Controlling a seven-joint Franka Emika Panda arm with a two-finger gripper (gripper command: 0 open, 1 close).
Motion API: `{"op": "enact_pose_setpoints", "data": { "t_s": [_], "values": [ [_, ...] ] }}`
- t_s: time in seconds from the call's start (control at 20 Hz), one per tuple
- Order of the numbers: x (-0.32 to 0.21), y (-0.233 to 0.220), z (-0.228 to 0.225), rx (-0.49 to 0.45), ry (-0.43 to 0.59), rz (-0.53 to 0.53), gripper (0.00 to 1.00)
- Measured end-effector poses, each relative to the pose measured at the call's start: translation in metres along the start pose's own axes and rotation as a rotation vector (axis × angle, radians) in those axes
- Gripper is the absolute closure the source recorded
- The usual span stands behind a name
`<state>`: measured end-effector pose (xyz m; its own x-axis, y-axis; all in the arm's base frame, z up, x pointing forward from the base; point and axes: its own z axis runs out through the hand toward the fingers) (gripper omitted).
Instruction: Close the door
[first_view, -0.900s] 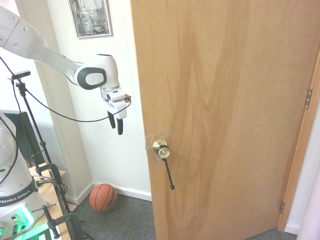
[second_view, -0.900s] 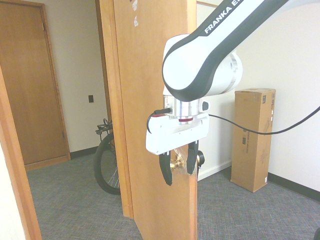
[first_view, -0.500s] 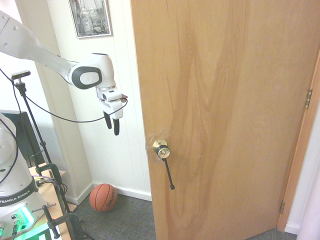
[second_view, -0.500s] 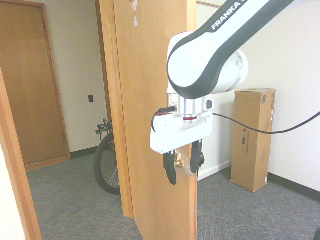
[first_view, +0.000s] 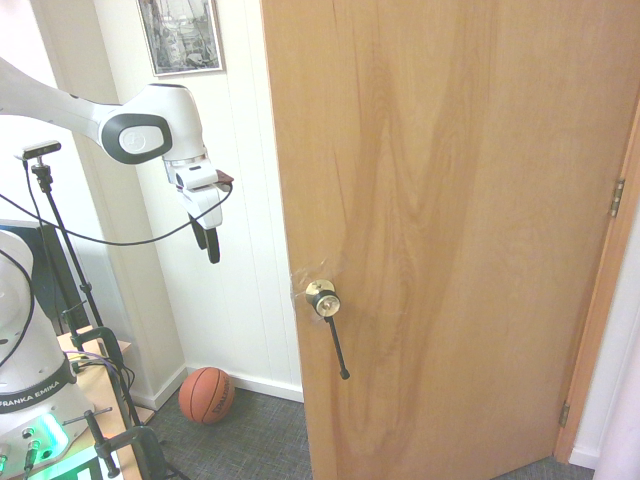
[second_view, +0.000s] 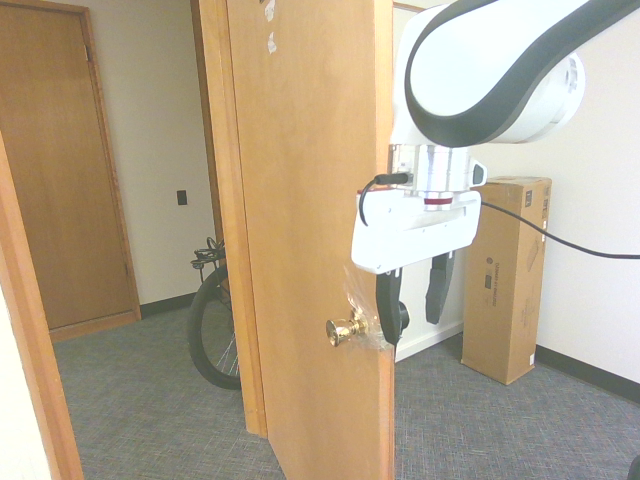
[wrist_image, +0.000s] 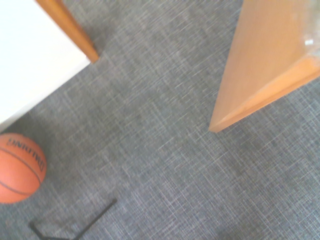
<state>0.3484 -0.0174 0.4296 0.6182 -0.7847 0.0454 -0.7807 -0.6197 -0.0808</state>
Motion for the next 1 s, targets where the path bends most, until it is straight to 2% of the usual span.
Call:
{"op": "enact_pose_setpoints", "data": {
  "t_s": [0.4,1.0],
  "values": [
    [0.041,0.028,-0.006,0.015,-0.01,0.111,0.0],
    [0.153,0.115,0.001,0.036,-0.058,0.307,0.0]
  ]
}}
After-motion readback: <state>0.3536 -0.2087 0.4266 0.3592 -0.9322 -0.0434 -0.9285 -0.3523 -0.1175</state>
